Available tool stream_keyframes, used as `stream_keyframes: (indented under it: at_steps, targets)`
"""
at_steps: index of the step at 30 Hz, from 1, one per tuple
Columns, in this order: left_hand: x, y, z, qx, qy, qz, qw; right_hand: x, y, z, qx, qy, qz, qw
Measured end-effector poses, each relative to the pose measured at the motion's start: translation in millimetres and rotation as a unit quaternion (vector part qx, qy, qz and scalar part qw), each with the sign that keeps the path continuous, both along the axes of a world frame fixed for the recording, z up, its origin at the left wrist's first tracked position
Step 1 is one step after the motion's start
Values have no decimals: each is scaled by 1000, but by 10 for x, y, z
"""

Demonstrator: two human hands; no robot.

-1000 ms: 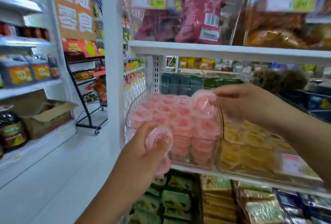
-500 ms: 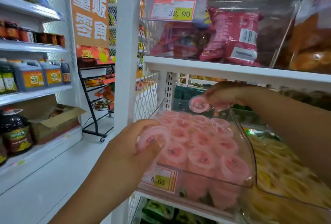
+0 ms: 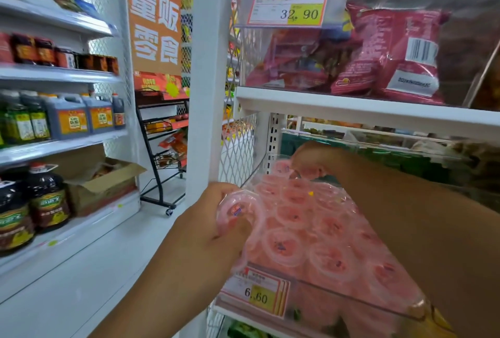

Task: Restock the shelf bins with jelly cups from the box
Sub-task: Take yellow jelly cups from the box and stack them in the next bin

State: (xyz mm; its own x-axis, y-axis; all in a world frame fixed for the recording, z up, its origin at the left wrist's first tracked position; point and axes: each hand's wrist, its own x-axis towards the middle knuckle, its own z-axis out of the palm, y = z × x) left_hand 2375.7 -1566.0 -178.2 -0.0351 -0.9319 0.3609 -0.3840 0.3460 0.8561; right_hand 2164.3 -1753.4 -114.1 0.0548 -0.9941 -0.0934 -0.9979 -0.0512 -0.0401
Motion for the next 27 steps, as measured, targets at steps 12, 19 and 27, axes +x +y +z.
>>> stream_keyframes:
  at_steps: [12, 19, 27]
  targets:
    - [-31, -25, -18, -11, -2, 0, 1000, -150, -269, -84, -58, -167, -8, 984]
    - [-44, -35, -55, -16, 1, -1, 1000, -377, -208, -29, -83, -268, -28, 959]
    - [-46, -25, -18, -19, 1, 6, 1000, -329, -213, -105, -79, -339, -106, 932]
